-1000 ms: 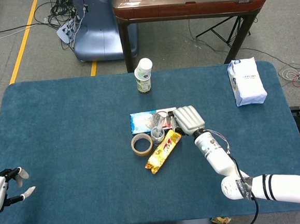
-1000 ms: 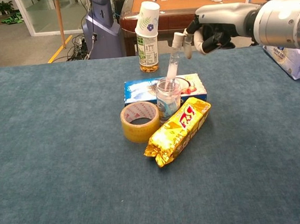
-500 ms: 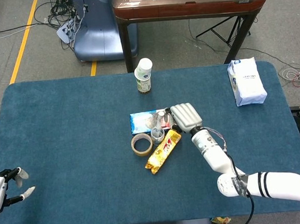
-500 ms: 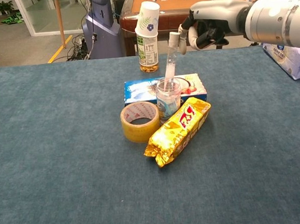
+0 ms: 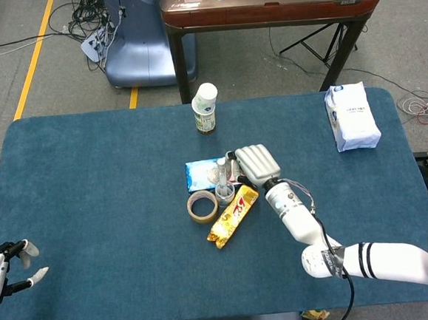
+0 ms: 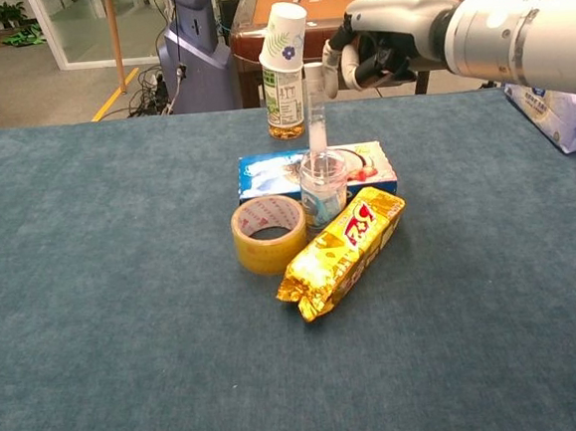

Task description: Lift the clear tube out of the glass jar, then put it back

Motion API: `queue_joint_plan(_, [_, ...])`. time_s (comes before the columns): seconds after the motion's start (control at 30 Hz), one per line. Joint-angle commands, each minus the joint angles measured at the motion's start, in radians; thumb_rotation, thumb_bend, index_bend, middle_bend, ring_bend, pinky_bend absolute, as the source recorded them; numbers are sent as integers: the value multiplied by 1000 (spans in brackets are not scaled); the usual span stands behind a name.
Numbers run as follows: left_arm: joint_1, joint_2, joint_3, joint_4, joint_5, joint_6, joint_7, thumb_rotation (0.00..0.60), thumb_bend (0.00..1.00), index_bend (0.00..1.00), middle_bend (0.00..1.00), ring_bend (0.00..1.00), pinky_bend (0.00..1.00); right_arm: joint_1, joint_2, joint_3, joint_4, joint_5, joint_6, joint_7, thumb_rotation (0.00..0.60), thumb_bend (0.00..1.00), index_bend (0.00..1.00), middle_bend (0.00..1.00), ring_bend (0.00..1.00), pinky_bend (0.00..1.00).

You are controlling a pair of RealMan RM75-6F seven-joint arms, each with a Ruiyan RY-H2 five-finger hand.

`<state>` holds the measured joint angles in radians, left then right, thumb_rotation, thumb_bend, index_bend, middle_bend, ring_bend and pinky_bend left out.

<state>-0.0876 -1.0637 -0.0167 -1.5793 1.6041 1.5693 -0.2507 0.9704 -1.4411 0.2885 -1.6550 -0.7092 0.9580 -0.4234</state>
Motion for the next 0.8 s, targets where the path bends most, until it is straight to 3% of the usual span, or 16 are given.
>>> queue_joint_plan(0.03, [0, 0, 0, 0, -1, 0, 0, 600, 143, 538, 701, 524, 696, 4, -4, 2, 7, 0, -3, 5, 600, 1000, 534, 1000, 966, 841])
queue_joint_plan(0.4, [-1, -3, 1, -1, 5, -3, 12, 600, 143, 538, 701, 524, 696, -74, 34, -6, -58, -127, 90, 95, 600, 964, 534, 1000, 964, 841])
queue_joint_plan(0.6, [-4, -7, 3, -3, 7, -10, 25, 600, 143, 538, 701, 524, 696, -122, 50, -20, -63, -198, 146, 124, 600, 570, 534, 1000, 911, 838])
queue_joint_plan(0.7, [-5, -9, 3, -3, 7, -12, 30, 600, 143, 538, 701, 524, 696, -144, 60, -27, -67, -215, 163, 132, 600, 367, 534, 981, 836, 779])
queue_joint_plan(0.8, [-6, -11, 4, -4, 9, -14, 34, 600, 143, 538, 701, 524, 696, -163, 58, -32, -58, -224, 176, 142, 600, 237, 534, 819, 691, 687])
